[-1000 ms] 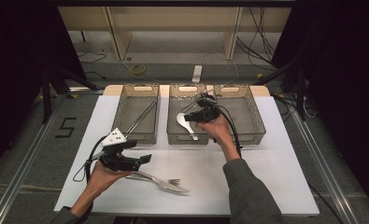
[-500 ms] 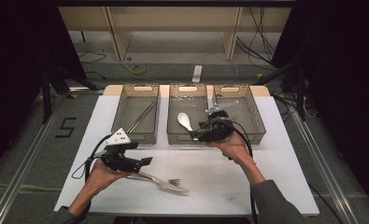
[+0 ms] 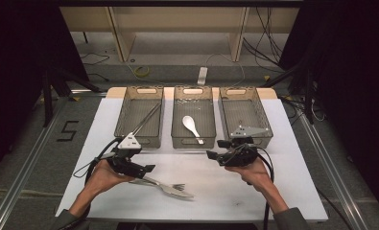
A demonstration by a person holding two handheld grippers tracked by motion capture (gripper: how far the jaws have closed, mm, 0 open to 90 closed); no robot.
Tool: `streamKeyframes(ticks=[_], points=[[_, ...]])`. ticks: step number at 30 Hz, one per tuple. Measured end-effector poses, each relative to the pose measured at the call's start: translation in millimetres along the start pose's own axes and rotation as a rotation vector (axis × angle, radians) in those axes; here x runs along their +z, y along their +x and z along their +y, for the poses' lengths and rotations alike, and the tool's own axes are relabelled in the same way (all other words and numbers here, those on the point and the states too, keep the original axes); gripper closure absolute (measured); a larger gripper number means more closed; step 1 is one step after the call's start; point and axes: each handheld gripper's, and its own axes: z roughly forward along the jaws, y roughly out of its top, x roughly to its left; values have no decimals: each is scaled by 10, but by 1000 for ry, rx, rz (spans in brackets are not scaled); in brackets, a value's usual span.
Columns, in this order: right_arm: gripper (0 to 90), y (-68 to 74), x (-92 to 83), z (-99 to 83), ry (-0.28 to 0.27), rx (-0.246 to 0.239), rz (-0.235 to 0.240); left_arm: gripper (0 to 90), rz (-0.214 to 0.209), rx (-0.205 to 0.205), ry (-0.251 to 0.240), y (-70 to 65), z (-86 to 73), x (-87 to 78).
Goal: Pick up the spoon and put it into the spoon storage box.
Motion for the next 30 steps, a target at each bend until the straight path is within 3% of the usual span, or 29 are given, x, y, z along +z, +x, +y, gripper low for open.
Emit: streamKeyframes(ticks=[20, 30], points=[[308, 30, -165, -236, -48, 15, -16, 192, 24, 91, 155, 50, 47, 110], [300, 44, -245, -330, -59, 24, -28, 203, 28, 97, 205, 117, 31, 176]])
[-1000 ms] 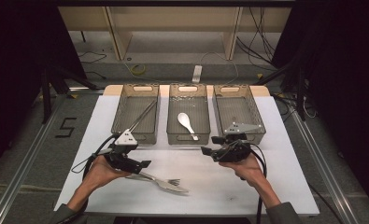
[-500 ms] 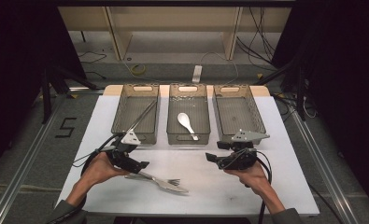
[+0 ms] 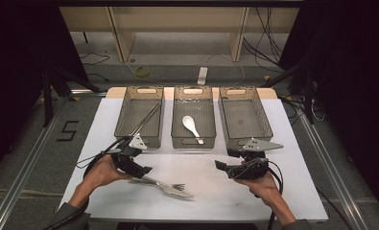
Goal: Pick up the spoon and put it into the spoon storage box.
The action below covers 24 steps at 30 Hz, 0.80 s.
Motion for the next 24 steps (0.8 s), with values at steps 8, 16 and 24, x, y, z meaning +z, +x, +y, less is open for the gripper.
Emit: streamKeyframes(ticks=[8, 16, 24], points=[[291, -30, -92, -75, -27, 23, -19, 210, -7, 10, 37, 14, 13, 27], [289, -17, -110, -146, -20, 24, -11, 215, -15, 47, 100, 12, 38, 64], [289, -10, -107, -174, -3, 29, 3, 254, -45, 88, 157, -55, 50, 162]])
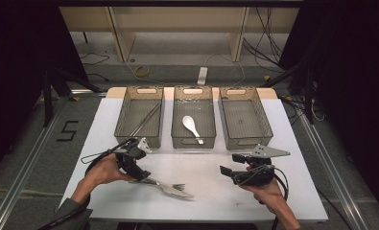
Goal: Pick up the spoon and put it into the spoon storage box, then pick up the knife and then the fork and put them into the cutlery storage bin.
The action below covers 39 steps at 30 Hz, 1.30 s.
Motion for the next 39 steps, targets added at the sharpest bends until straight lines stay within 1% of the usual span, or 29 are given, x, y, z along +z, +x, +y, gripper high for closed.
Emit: streamKeyframes(ticks=[4, 6, 7, 9, 12, 14, 17, 18, 22, 27, 29, 30, 31, 32, 33, 35, 36, 39], points=[[289, 5, 5, -4, 3, -7, 4, 286, -6, 30, 24, -28, 7, 28], [289, 5, 8, -7, 7, -3, 5, 309, -21, 42, 25, -40, 7, 37], [290, 7, 9, -8, 10, -4, 5, 318, -27, 51, 34, -39, 8, 35], [290, 8, 14, -9, 14, -7, 7, 337, -27, 50, 36, -49, 9, 47], [290, 13, 21, -9, 16, -10, 7, 361, -26, 74, 54, -53, 17, 60], [290, 12, 24, -10, 18, -10, 7, 373, -33, 76, 58, -63, 22, 71], [290, 10, 29, -11, 21, -8, 9, 398, -29, 100, 81, -65, 32, 86], [290, 11, 30, -11, 22, -8, 8, 402, -34, 94, 77, -71, 32, 97], [292, 10, 28, -11, 24, -6, 5, 420, -51, 100, 83, -92, 38, 107], [292, 9, 29, -12, 25, -9, 5, 438, -59, 128, 106, -99, 53, 112], [292, 8, 31, -12, 28, -10, 4, 443, -70, 123, 100, -111, 56, 119], [292, 7, 31, -13, 28, -11, 4, 447, -77, 136, 111, -112, 59, 118], [292, 8, 31, -13, 28, -10, 4, 450, -80, 138, 112, -118, 59, 120], [292, 9, 32, -12, 29, -11, 4, 451, -85, 129, 108, -127, 57, 125], [292, 10, 34, -12, 29, -11, 3, 452, -90, 138, 115, -118, 60, 122], [293, 11, 39, -11, 30, -10, 4, 453, -93, 136, 115, -120, 57, 124], [292, 12, 43, -9, 32, -13, 4, 456, -97, 153, 129, -116, 59, 120], [292, 21, 52, -9, 38, -19, 8, 458, -104, 168, 150, -133, 67, 135]])
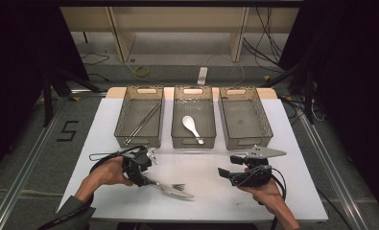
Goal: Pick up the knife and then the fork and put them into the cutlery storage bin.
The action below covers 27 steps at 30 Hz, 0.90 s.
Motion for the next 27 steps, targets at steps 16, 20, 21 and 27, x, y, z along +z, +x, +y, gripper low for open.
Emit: streamKeyframes(ticks=[16, 20, 21, 27], points=[[296, 10, 24, 0, 17, -7, -4, 578, -47, 56, 7, -40, 16, 37], [297, 8, 13, -1, 19, -6, -9, 629, -37, 87, 32, -86, 30, 72], [298, 6, 11, -2, 18, -6, -11, 632, -33, 88, 34, -97, 34, 69], [299, 5, 10, -2, 20, -8, -9, 672, -5, 148, 29, -163, 31, 61]])
